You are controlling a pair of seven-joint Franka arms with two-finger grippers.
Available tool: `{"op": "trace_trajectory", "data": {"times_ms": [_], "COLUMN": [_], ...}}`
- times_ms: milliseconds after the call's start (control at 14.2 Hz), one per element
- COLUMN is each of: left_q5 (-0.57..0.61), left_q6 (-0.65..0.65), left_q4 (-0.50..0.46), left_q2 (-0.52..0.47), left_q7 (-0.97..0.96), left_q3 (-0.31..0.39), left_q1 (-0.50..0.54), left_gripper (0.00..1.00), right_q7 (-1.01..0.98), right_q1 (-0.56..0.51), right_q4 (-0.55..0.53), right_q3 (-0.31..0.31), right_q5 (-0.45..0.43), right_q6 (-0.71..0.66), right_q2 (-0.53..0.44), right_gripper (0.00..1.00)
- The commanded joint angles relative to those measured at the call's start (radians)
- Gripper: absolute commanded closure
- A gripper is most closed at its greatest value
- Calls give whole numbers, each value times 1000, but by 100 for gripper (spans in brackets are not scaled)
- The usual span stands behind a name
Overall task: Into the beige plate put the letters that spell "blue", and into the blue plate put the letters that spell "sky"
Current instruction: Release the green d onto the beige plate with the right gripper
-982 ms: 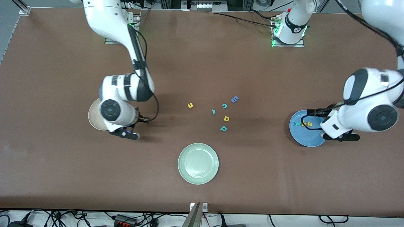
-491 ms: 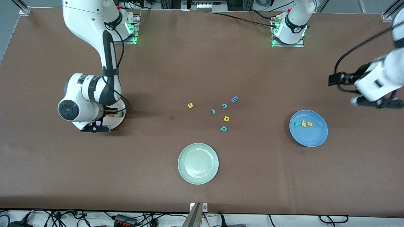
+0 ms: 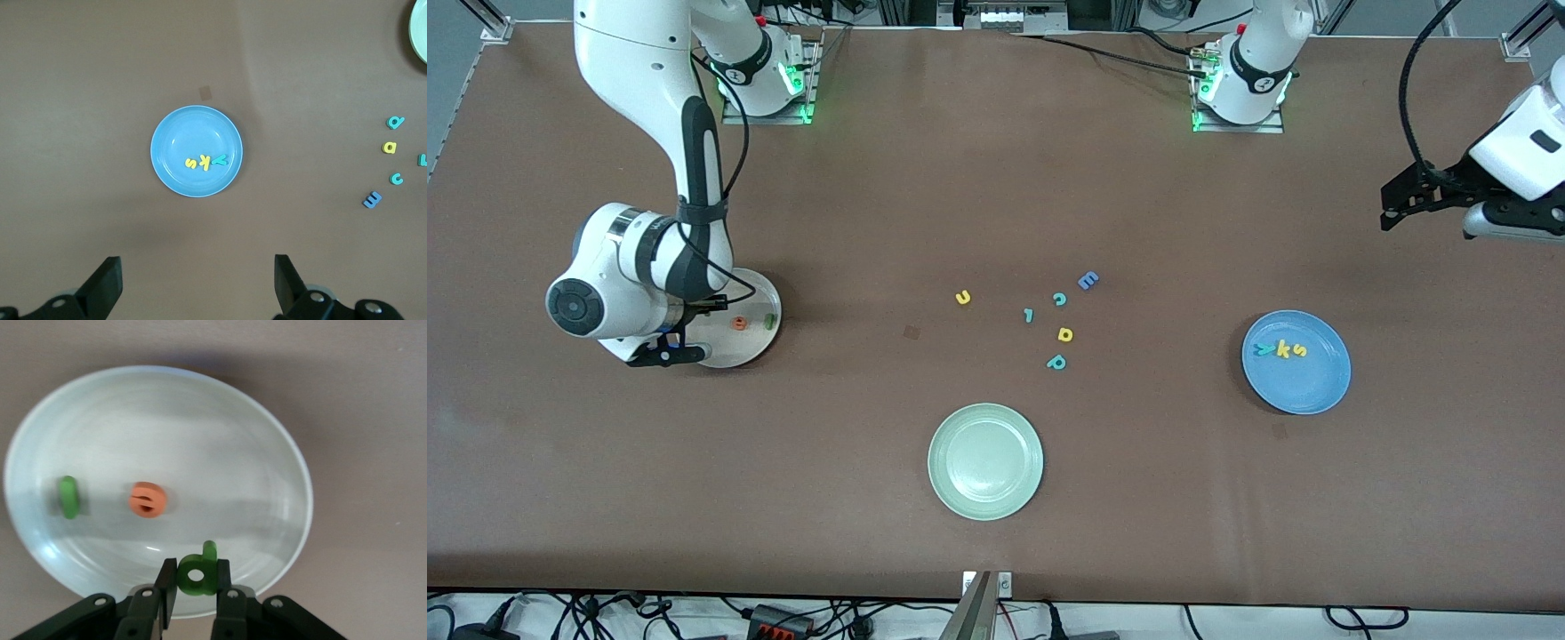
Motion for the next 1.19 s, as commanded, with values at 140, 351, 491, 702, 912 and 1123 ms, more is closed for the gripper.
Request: {"op": "trace_trajectory", "data": {"times_ms": [140,351,491,702,912,1123], "left_q5": [-33,-30,-30,-32,-27,-29], "left_q6": [-35,-70,-72,-82,-86,-87], "left_q4": [-4,64,85,85,87,85], "left_q2": [-18,11,23,22,22,22], "left_q7": [31,26,28,22,22,22], "left_q3": [14,5,5,-17,-24,-24], "left_q1": [-3,-13,-16,-16,-18,-18], "left_gripper": [0,0,0,0,0,0], "right_q7": [-56,-43,-40,-10,151,250], "right_q1": [-23,-2,44,165,326,463], "right_q4": [-19,6,18,40,52,78], "right_q3": [11,12,15,15,17,15], "right_q5": [21,35,128,292,369,354], "right_q6": [16,8,5,37,121,198], "right_q2": [-21,-30,-41,-30,3,67], "right_gripper": [0,0,0,0,0,0]}}
